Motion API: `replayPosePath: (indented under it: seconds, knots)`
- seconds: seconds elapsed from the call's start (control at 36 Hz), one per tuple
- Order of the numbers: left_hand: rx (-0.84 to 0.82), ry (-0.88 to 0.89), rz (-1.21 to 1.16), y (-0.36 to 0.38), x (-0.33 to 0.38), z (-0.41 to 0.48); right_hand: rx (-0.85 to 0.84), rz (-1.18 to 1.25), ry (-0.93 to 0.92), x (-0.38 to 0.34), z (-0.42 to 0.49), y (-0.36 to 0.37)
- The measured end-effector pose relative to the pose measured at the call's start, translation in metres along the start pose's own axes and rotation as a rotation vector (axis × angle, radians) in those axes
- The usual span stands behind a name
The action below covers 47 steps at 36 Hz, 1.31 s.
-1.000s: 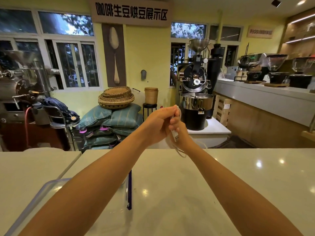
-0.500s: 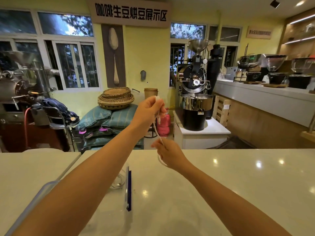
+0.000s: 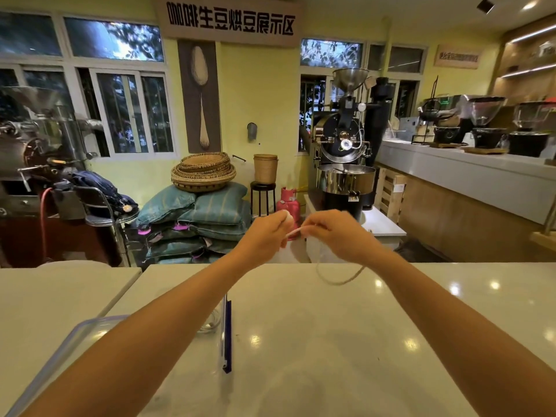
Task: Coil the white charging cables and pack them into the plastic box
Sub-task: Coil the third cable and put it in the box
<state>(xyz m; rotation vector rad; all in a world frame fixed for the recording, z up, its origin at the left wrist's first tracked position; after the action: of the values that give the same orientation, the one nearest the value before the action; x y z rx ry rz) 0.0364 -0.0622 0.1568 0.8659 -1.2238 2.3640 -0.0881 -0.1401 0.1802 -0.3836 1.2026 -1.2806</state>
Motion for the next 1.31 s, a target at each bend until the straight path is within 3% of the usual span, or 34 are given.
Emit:
replayPosePath:
  seconds: [0.22, 0.44, 0.61, 0.81, 0.89, 1.03, 1.17, 1.31]
  knots:
    - [-0.232, -0.152, -0.675, 0.000, 0.011, -0.017, 0.167, 0.022, -0.091, 0.016, 0.017, -0.024]
    - [-0.360, -0.122, -1.011, -0.003, 0.030, -0.021, 0.202, 0.516, -0.045, 0.032, 0.019, -0.009]
    - [-0.401, -0.089, -1.056, -0.001, 0.043, -0.021, 0.152, 1.093, 0.002, 0.037, 0.016, 0.018]
    - [-0.292, -0.044, -1.054, -0.005, 0.052, -0.011, 0.190, 1.293, 0.294, 0.028, 0.007, 0.066]
    - [-0.233, -0.034, -1.023, -0.005, 0.055, -0.004, 0.110, 1.176, 0.388, 0.019, -0.002, 0.087]
    - [-0.086, -0.073, -0.926, -0.004, 0.044, 0.004, -0.125, 0.774, 0.394, -0.006, -0.007, 0.100]
    - [0.124, 0.015, -0.473, -0.011, 0.027, 0.006, -0.285, 0.444, 0.348, -0.012, -0.013, 0.085]
    - [0.161, 0.062, -0.236, -0.017, 0.009, 0.009, -0.306, 0.216, 0.156, -0.018, -0.020, 0.063]
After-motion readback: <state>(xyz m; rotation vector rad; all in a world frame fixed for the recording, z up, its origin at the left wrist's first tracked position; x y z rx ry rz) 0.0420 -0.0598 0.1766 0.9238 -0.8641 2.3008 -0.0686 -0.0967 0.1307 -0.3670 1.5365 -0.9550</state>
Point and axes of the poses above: each hand's wrist, its own z-axis towards the middle knuckle, its own y-axis out of the palm, x = y × z, the point moved 1 cm from there along z, towards the middle knuckle, and after that the axes turned 1 degree about x, right-handed, at the moved point
